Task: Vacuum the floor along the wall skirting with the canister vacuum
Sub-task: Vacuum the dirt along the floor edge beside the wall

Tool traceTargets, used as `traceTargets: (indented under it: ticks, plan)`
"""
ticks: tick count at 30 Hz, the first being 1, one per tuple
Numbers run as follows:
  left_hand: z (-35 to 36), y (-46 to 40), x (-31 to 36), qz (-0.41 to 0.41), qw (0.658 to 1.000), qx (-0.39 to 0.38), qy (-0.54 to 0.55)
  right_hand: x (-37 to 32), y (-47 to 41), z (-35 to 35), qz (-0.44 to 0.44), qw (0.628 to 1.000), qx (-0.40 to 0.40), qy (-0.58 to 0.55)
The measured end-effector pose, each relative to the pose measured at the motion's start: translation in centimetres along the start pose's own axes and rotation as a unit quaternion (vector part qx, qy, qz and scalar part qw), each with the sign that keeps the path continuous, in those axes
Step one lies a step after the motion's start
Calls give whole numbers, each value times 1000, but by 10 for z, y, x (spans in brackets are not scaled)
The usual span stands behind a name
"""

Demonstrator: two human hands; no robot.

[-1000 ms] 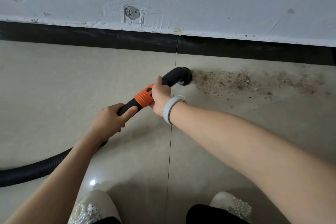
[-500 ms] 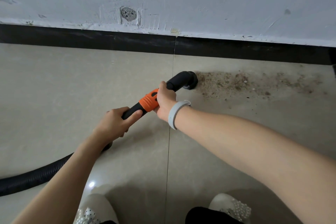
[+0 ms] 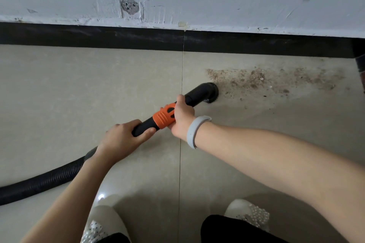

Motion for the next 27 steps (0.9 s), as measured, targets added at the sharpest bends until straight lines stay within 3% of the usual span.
traceTargets:
  ticks: [10, 16, 27]
  plan:
    - [-8, -46, 31, -37, 994, 42, 90, -70, -22, 37, -59, 984, 2, 169]
    - [-3, -43, 35, -17, 995, 4, 102, -65, -25, 21, -63, 985, 16, 160]
    - [16, -10, 22, 61, 993, -89, 55, 1, -26, -42, -6, 999, 39, -11]
Point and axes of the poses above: each hand's wrist, its own y-axis away from the middle knuckle, its own z-axis out of the palm, x = y × z, the point moved 5 cm from there along -y, towards the middle knuckle, and after that the axes turned 13 degrees about -y, right-handed, at the moved point
